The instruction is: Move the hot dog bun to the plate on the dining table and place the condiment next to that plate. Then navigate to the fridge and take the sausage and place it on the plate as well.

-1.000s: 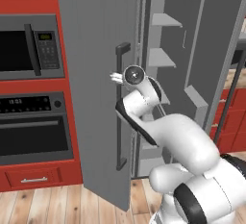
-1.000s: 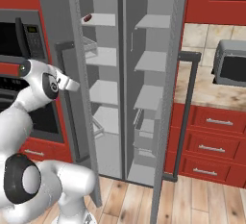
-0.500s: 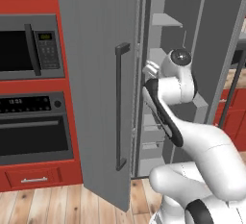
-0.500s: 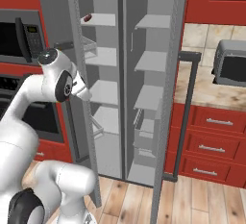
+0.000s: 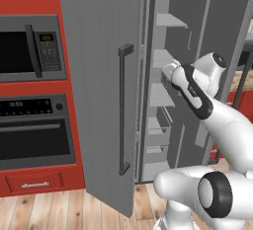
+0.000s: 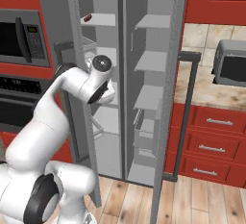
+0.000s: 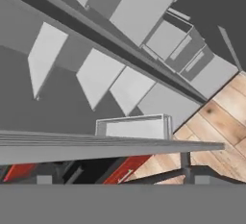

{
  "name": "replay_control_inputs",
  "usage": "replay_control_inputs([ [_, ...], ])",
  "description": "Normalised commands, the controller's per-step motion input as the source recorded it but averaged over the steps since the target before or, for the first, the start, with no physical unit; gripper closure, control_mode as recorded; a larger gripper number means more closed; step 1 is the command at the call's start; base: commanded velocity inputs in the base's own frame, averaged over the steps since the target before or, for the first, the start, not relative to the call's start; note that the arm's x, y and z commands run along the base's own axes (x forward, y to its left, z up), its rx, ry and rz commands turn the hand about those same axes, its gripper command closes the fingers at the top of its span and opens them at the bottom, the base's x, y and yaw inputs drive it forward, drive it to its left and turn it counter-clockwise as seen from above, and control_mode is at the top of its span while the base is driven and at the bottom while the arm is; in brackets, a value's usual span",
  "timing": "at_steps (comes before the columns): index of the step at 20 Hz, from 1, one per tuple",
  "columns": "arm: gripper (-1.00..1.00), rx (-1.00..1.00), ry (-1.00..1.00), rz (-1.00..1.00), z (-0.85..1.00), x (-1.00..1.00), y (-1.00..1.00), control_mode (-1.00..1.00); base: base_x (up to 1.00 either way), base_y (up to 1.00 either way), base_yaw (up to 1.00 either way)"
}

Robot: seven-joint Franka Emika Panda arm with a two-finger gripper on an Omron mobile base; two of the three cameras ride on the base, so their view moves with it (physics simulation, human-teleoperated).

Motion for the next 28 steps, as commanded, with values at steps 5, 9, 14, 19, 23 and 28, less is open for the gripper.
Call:
replay_control_inputs([
  [5, -1.00, 0.19, 0.04, 0.20, -0.30, 0.67, 0.15, -1.00, 0.00, 0.00, 0.00],
  [9, -1.00, 0.11, 0.11, 0.14, -0.29, 0.58, 0.39, -1.00, 0.00, 0.00, 0.00],
  [14, -1.00, 0.04, 0.09, 0.15, -0.37, 0.52, 0.41, -1.00, 0.00, 0.00, 0.00],
  [19, -1.00, 0.05, 0.03, 0.14, -0.39, 0.34, 0.52, -1.00, 0.00, 0.00, 0.00],
  [23, -1.00, 0.05, 0.00, 0.14, -0.36, 0.08, 0.61, -1.00, 0.00, 0.00, 0.00],
  [28, -1.00, 0.00, 0.00, 0.12, -0.25, -0.24, 0.81, -1.00, 0.00, 0.00, 0.00],
])
